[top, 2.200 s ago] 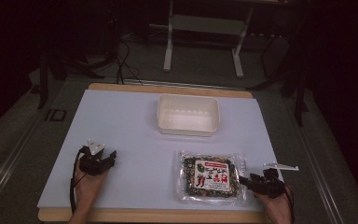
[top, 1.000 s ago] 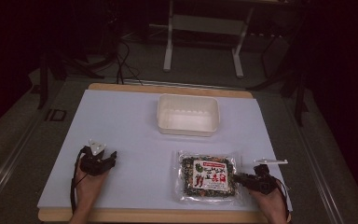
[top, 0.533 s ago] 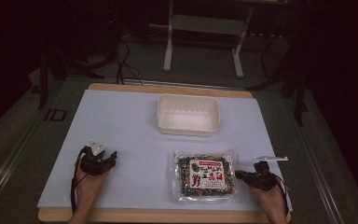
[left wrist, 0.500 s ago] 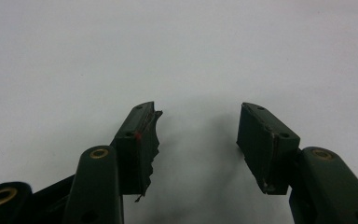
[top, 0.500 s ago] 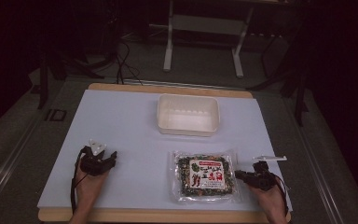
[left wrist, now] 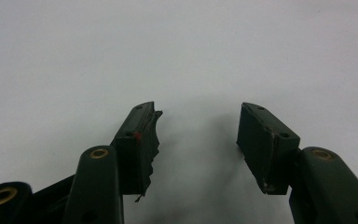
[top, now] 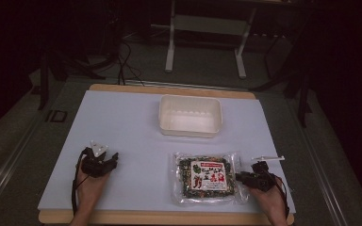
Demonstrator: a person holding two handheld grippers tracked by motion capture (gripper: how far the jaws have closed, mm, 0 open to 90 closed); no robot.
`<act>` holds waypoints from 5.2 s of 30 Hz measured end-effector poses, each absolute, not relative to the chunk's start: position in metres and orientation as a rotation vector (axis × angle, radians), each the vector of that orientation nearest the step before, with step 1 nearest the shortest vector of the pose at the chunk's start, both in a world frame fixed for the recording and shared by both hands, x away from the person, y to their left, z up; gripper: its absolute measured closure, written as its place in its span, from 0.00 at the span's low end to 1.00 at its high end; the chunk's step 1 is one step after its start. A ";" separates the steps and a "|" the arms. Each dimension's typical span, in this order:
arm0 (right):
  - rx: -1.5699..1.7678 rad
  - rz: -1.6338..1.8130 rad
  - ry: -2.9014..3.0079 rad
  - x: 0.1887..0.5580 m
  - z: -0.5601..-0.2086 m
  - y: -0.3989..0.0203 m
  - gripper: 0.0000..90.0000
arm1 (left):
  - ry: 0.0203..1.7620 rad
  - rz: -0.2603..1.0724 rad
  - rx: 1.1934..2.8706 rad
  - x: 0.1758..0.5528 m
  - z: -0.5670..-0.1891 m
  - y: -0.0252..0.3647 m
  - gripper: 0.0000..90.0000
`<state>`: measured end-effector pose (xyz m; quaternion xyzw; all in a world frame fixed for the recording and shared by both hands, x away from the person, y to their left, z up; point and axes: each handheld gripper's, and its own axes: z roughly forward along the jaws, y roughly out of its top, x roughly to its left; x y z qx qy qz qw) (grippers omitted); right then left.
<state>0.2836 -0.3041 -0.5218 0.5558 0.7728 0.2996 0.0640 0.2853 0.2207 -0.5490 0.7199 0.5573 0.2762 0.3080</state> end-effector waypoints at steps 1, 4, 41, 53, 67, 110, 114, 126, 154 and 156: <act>1.694 0.907 2.328 0.284 -0.522 -0.304 0.77 | 1.474 0.731 1.904 0.285 -0.549 0.221 0.53; 1.692 0.941 2.361 0.285 -0.522 -0.304 0.91 | 1.473 0.731 1.903 0.285 -0.549 0.221 0.53; 1.467 1.005 2.376 0.304 -0.483 -0.291 0.99 | 1.469 0.728 1.906 0.285 -0.549 0.221 0.53; 1.364 0.996 2.385 0.315 -0.460 -0.282 0.99 | 1.469 0.725 1.907 0.285 -0.549 0.221 0.53; 1.224 0.965 2.413 0.328 -0.436 -0.266 0.99 | 1.469 0.722 1.906 0.286 -0.549 0.221 0.53; 0.854 1.023 2.420 0.359 -0.365 -0.238 0.99 | 1.469 0.717 1.900 0.286 -0.549 0.221 0.53; 0.820 1.035 2.421 0.361 -0.358 -0.234 1.00 | 1.469 0.715 1.902 0.286 -0.549 0.221 0.53; 0.717 1.078 2.433 0.368 -0.338 -0.227 1.00 | 1.469 0.714 1.901 0.285 -0.549 0.221 0.53; 0.496 0.838 2.335 0.386 -0.304 -0.188 1.00 | 1.464 0.710 1.904 0.285 -0.548 0.220 0.52; 0.487 0.836 2.323 0.387 -0.302 -0.187 1.00 | 1.464 0.710 1.904 0.285 -0.548 0.220 0.52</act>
